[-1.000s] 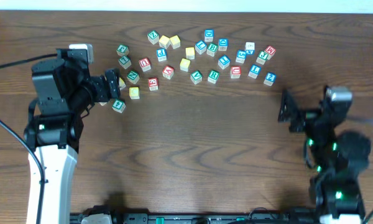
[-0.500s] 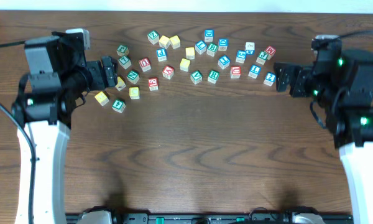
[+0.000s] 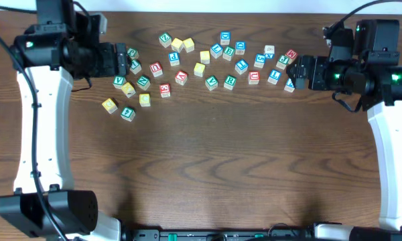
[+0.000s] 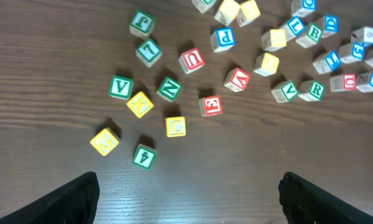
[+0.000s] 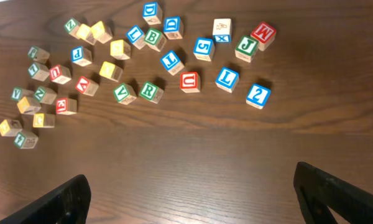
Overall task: Spell out CORL
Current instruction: 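Raise both arms and move them toward the block pile, then lower the left gripper over the yellow C block and close on it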
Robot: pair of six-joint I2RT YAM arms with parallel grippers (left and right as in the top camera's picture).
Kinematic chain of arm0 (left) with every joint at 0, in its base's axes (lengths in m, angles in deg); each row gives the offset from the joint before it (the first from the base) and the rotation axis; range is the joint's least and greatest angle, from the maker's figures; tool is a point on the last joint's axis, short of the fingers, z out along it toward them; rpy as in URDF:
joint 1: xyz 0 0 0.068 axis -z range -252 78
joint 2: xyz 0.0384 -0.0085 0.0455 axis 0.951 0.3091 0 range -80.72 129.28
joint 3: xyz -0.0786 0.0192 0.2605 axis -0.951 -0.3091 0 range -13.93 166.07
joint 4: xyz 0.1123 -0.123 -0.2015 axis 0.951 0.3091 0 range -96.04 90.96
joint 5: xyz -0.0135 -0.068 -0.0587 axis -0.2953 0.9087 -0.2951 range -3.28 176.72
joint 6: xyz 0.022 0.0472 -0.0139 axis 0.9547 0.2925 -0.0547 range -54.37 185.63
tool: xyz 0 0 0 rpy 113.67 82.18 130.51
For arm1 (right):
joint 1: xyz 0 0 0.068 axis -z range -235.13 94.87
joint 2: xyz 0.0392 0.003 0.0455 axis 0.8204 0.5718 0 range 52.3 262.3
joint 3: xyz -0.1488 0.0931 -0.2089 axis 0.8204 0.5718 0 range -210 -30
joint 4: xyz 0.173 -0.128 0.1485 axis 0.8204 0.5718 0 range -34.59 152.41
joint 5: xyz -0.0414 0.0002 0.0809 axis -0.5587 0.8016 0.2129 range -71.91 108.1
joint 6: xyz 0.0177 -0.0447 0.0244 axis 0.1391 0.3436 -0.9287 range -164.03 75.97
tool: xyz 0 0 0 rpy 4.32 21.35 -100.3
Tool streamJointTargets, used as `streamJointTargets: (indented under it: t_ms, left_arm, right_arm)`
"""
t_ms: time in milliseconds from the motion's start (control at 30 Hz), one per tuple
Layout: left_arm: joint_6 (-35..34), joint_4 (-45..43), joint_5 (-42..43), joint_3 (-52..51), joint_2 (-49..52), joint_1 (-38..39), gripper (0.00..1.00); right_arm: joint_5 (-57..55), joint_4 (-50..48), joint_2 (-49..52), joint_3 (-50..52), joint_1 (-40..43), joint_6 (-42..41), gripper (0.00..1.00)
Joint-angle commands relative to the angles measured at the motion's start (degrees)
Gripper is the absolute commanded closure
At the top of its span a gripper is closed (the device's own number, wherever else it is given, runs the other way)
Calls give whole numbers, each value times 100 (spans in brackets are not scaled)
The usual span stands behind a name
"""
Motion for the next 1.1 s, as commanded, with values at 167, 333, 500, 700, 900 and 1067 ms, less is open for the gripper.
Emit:
streamJointTargets:
  t_ms: [167, 333, 500, 700, 900, 1067]
  left_arm:
    - [-101, 122, 96, 118, 101, 55, 9]
    - [-177, 92, 22, 103, 133, 59, 15]
    - [-966, 116, -789, -37, 297, 208, 20]
    - [-1211, 118, -1178, -120, 671, 487, 25]
    - [-1617, 205, -1482, -120, 1084, 597, 28]
    - [-1718, 234, -1478, -146, 1471, 608, 33]
  right_arm:
    - [352, -273, 50, -149, -4, 48, 1]
    - [426, -341, 76, -138, -103, 50, 4]
    - [140, -227, 175, -136, -271, 46, 8]
    - [-243, -90, 278, -136, -380, -90, 9]
    - [-267, -35, 313, -136, -380, -131, 10]
    - [-302, -35, 313, -136, -380, -131, 10]
